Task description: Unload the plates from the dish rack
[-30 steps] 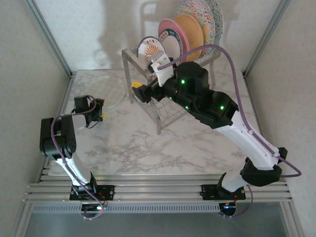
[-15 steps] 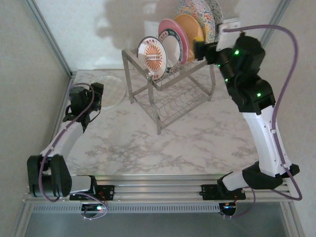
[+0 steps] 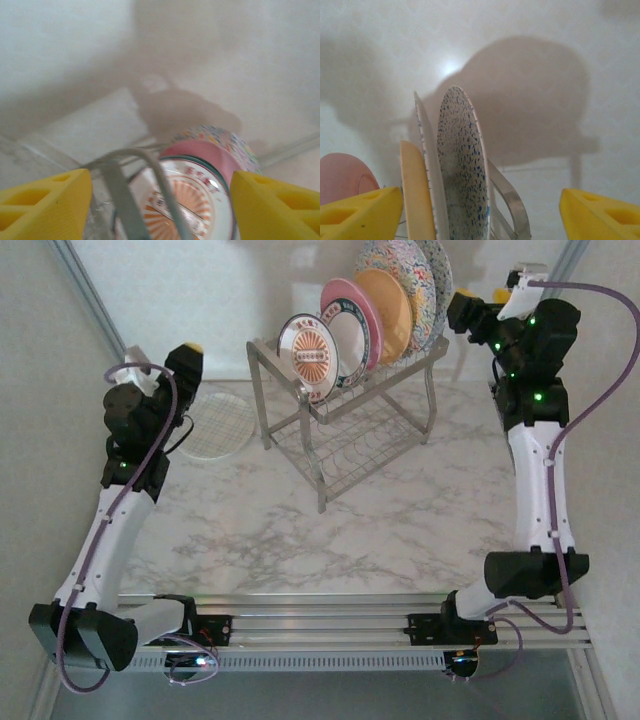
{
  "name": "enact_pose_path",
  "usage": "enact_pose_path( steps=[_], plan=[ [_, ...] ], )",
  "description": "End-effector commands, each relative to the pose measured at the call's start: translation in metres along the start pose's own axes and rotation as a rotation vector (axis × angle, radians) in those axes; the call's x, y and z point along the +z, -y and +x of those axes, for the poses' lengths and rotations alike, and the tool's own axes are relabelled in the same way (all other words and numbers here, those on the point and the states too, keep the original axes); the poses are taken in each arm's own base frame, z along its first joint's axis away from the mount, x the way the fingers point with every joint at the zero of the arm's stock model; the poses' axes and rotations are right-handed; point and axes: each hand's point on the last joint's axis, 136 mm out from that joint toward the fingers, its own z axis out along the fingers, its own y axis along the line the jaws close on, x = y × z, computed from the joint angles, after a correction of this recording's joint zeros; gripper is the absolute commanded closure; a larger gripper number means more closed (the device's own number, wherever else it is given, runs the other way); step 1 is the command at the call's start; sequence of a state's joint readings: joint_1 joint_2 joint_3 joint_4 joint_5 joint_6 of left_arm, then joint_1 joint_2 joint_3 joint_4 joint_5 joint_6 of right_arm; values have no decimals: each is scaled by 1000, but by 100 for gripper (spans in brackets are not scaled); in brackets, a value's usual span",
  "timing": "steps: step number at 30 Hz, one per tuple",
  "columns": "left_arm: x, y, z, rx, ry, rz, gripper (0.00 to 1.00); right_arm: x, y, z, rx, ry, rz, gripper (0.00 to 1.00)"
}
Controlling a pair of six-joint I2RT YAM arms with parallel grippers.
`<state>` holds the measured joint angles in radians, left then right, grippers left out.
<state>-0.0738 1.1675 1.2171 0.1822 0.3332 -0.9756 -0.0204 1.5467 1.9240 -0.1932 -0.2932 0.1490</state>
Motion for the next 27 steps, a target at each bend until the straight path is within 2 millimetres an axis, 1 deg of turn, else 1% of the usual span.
enact_pose_path(
  steps=[1,2,5,8,11,16,20,27],
  plan=[
    [-14,78,-1,148,-21,222,26,2,-16,-17,16,56,-198,23],
    [-15,91,3,164,-33,258,26,5,-17,-14,10,45,-223,23],
    [-18,117,14,202,-70,332,26,14,-18,-1,-3,-2,-283,24],
    [-15,132,25,227,-103,364,27,24,-13,13,-7,-43,-285,28],
    [-11,139,31,235,-121,375,27,33,-6,18,1,-48,-279,35],
    [-7,150,34,237,-129,404,27,46,-4,27,22,-65,-303,44],
    [-4,159,38,246,-138,430,29,53,-4,34,38,-84,-334,46],
    [0,161,42,238,-139,438,30,66,3,45,55,-98,-327,51]
  ],
)
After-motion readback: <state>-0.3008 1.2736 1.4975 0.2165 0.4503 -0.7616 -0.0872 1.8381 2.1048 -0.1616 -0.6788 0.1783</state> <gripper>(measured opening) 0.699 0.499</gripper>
